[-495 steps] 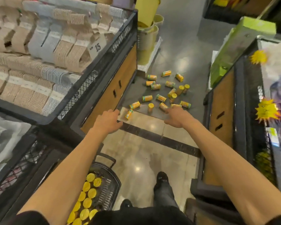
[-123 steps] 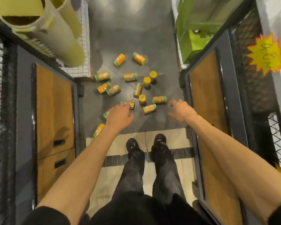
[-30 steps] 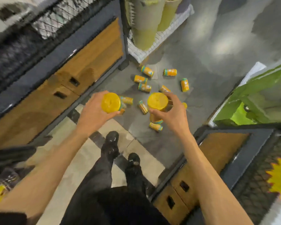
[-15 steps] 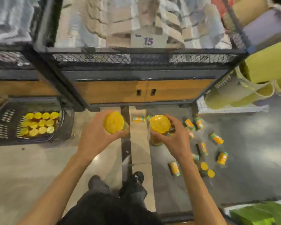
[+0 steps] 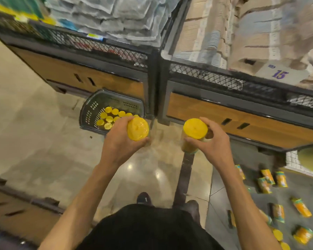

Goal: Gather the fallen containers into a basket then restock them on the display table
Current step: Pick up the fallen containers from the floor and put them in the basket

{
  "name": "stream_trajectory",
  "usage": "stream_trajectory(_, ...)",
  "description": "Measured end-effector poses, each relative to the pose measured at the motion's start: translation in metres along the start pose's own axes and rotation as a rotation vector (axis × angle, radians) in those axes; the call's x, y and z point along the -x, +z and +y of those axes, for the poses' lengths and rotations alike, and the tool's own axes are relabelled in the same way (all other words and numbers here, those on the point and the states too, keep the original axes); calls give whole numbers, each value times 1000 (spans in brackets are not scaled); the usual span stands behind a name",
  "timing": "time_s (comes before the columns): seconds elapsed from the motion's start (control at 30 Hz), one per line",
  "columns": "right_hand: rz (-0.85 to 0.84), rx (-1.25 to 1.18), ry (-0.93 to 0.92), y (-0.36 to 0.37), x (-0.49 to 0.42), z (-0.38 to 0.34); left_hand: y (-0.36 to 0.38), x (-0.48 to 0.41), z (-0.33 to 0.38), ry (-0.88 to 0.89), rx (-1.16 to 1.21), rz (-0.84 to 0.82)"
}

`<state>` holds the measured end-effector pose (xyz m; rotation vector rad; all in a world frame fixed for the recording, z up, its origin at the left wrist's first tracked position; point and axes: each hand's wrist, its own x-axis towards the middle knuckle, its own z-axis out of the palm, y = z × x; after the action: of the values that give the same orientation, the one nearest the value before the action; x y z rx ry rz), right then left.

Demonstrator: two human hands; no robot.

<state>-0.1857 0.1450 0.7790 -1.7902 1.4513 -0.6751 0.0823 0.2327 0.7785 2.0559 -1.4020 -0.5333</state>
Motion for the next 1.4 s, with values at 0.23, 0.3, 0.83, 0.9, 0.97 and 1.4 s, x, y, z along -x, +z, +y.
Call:
stream_trajectory(0.23,-126,-8,-90,79,-39,-57,-61,-11,-78,-53,-35,96)
stream_trajectory(0.3,-162,7,-105,98,-52,-68,-73,-19,-93,-103,-36,106)
stream_trajectory(0.83,-233,53,-43,265,-179,-98,-113,-186,-206,-267,-102,-61)
stream_trajectory(0.9,-242,72,-1,284,-190,-98,-114,-206,-223,-275,-99,-82)
stream_trajectory(0.97,-239,95,45,300,-198,-98,-115,-222,-239,-284,-89,-111)
stream_trajectory(1.4,26,86,452,469,-231,-40,-64,-357,-401,-181,-140,-407)
